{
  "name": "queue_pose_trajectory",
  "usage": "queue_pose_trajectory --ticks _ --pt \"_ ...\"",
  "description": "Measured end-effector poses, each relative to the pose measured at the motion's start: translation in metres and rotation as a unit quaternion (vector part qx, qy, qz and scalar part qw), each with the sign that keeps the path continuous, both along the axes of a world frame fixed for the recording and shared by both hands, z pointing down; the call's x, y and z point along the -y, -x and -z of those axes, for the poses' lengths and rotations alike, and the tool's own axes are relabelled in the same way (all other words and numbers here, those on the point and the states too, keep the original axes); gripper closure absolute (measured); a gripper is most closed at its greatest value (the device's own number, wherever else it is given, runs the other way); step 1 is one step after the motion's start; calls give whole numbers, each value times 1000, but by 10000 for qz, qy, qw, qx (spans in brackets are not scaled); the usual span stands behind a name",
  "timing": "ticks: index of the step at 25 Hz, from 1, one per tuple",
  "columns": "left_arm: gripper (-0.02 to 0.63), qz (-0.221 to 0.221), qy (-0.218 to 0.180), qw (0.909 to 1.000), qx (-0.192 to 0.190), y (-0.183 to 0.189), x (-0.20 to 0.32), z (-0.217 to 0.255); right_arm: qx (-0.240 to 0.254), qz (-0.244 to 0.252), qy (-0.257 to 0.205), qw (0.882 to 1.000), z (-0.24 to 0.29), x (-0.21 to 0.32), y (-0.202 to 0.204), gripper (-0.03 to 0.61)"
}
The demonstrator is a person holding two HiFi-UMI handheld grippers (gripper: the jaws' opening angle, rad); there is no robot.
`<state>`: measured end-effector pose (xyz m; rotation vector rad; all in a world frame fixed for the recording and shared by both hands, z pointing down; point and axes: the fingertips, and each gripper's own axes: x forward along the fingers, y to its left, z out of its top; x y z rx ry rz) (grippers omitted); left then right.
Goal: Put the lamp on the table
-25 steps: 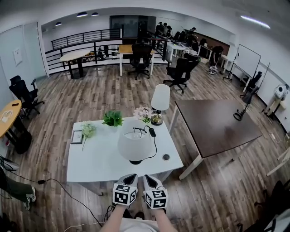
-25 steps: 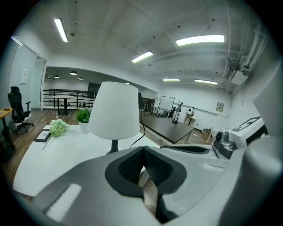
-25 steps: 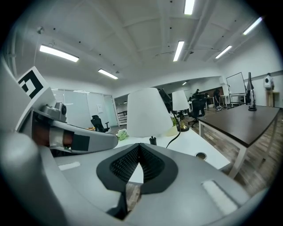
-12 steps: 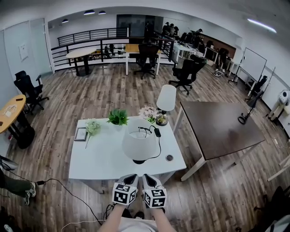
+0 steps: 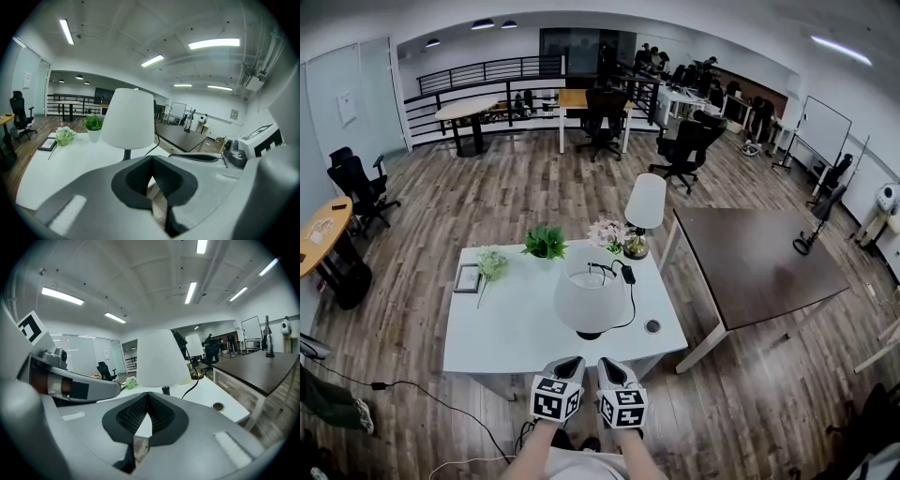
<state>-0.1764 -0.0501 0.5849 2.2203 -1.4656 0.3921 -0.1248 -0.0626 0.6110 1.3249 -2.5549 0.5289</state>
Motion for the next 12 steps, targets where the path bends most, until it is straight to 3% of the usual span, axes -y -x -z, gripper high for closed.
queue_pose_trajectory --ticks 12 --pt "614 -35 -215 9997 -74 6 3 9 -75 54 -35 10000 -4 3 8 557"
